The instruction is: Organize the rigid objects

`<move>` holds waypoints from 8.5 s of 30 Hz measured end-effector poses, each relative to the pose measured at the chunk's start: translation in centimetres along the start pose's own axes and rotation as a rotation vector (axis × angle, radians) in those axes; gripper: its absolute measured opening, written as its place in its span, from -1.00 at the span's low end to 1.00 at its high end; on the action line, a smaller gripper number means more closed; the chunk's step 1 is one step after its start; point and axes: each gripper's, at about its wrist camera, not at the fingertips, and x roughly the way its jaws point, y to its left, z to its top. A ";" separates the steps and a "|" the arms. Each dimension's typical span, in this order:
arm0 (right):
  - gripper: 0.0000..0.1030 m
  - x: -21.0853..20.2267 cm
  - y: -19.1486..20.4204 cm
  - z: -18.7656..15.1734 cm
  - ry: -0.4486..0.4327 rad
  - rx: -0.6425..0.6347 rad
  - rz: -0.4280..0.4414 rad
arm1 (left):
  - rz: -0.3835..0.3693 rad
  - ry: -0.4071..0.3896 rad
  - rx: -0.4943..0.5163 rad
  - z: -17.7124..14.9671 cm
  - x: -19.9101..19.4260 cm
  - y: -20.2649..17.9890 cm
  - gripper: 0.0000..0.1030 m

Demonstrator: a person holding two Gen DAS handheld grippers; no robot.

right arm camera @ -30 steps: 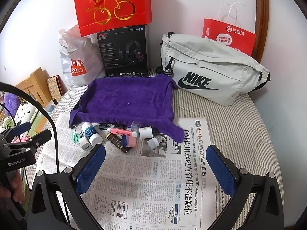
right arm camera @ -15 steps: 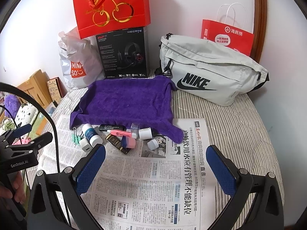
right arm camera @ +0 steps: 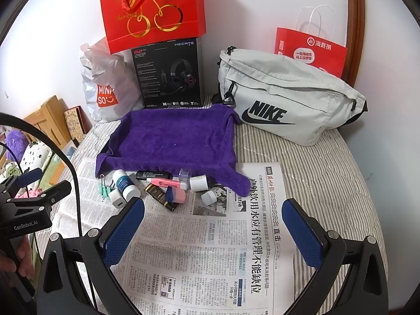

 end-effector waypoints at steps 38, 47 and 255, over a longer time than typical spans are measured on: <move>1.00 -0.1 0.4 0.1 -0.003 -0.018 0.001 | 0.003 0.003 0.005 -0.1 0.0 0.0 1.00; 1.00 -0.2 0.5 0.0 -0.005 -0.022 0.004 | 0.003 -0.002 0.006 0.0 -0.3 0.2 1.00; 0.44 16.6 -0.5 6.6 0.154 -0.140 0.043 | -0.109 0.211 0.090 10.4 29.3 3.2 0.13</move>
